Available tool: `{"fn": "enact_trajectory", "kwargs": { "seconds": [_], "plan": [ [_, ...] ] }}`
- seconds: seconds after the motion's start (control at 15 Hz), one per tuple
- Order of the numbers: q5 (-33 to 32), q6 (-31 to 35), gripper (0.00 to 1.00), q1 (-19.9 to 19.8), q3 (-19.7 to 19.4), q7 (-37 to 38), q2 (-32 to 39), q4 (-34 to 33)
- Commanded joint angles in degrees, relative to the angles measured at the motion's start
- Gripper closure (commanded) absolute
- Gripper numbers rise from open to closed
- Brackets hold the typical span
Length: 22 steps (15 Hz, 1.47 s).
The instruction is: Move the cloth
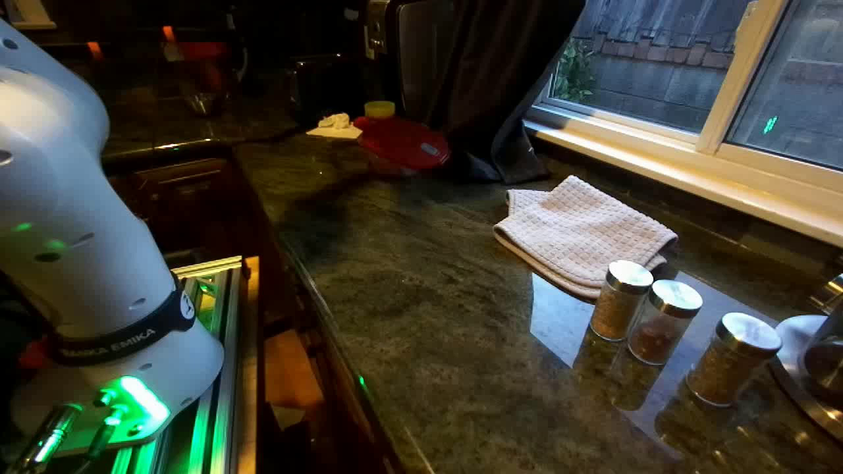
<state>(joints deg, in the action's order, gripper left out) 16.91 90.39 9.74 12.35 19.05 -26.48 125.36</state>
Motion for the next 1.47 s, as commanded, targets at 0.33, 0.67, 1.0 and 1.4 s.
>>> {"fn": "enact_trajectory", "kwargs": {
  "seconds": [0.33,0.67,1.0,1.4],
  "plan": [
    [0.2,-0.2,0.00,-0.6,0.5,-0.2,0.0,-0.2],
    [-3.1,2.9,0.00,-2.2,1.0,1.2,1.4,-0.1],
    [-10.9,12.7,0.00,-6.0,-0.7,1.1,6.0,0.4],
    [-13.9,26.7,0.00,-7.5,-4.0,-3.7,17.2,-1.3]
  ]
}}
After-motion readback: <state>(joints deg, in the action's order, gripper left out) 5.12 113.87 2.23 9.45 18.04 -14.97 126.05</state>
